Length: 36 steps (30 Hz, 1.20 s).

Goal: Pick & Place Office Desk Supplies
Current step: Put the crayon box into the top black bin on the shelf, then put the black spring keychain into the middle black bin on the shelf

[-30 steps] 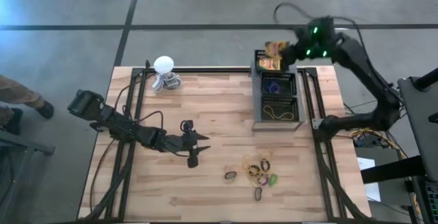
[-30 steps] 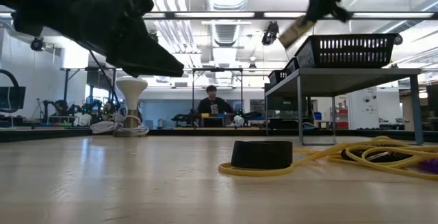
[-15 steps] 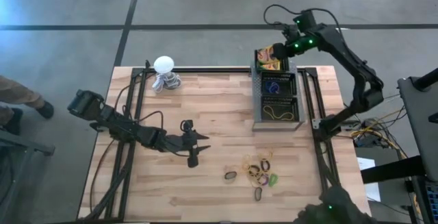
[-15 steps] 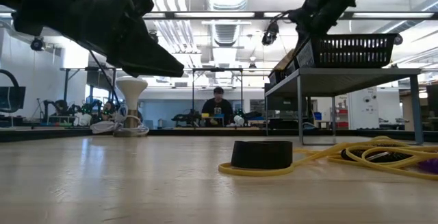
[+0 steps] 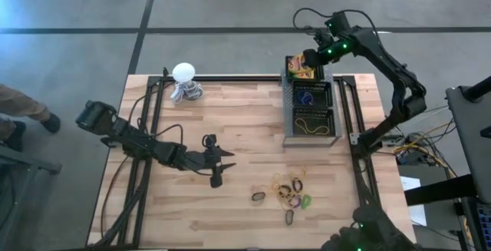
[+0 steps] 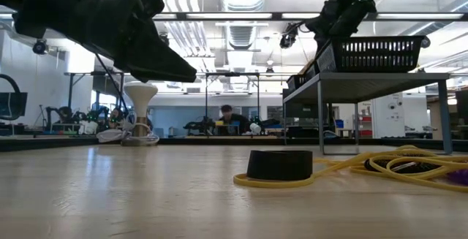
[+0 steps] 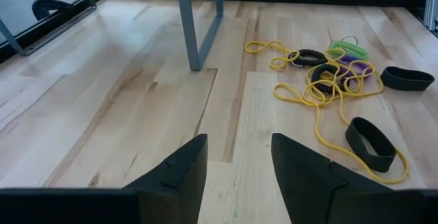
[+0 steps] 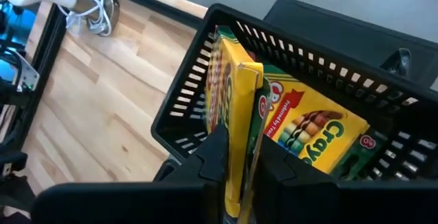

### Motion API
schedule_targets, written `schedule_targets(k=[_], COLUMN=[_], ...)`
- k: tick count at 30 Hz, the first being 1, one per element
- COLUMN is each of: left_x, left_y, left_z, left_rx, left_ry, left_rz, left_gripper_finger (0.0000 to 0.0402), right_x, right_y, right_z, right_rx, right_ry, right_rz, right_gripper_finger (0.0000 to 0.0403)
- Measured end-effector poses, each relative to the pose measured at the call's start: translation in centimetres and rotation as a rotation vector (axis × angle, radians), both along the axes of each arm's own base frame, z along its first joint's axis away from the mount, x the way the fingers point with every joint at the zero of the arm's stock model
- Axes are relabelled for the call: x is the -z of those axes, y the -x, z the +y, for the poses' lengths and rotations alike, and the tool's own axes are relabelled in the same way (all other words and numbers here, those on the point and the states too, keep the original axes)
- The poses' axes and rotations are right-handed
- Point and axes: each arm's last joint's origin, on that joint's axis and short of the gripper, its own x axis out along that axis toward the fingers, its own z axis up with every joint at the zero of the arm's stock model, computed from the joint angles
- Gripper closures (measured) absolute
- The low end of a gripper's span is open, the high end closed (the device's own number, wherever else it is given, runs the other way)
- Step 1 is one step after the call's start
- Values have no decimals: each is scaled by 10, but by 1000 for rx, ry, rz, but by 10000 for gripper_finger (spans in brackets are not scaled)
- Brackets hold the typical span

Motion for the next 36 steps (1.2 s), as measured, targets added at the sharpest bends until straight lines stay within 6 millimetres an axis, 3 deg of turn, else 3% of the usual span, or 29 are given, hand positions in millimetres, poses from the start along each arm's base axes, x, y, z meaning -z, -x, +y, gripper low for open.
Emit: schedule_targets(k=[13, 19, 24, 29, 33, 36], left_x=[0, 0, 0, 0, 0, 0], left_y=[0, 0, 0, 0, 0, 0], left_z=[0, 0, 0, 0, 0, 0], left_rx=[0, 0, 0, 0, 0, 0], left_ry=[0, 0, 0, 0, 0, 0], left_rz=[1, 0, 0, 0, 0, 0], left_gripper_finger=[233, 233, 233, 233, 233, 233], right_x=[3, -1, -19, -48, -68, -70], right_y=[2, 7, 7, -6, -28, -45], right_z=[-2, -2, 8, 42, 95, 143], right_rx=[20, 73, 58, 13, -71, -189], right_ry=[62, 139, 196, 364, 551, 642], right_rz=[98, 201, 182, 249, 309, 325], right_gripper_finger=[258, 249, 258, 270, 278, 283])
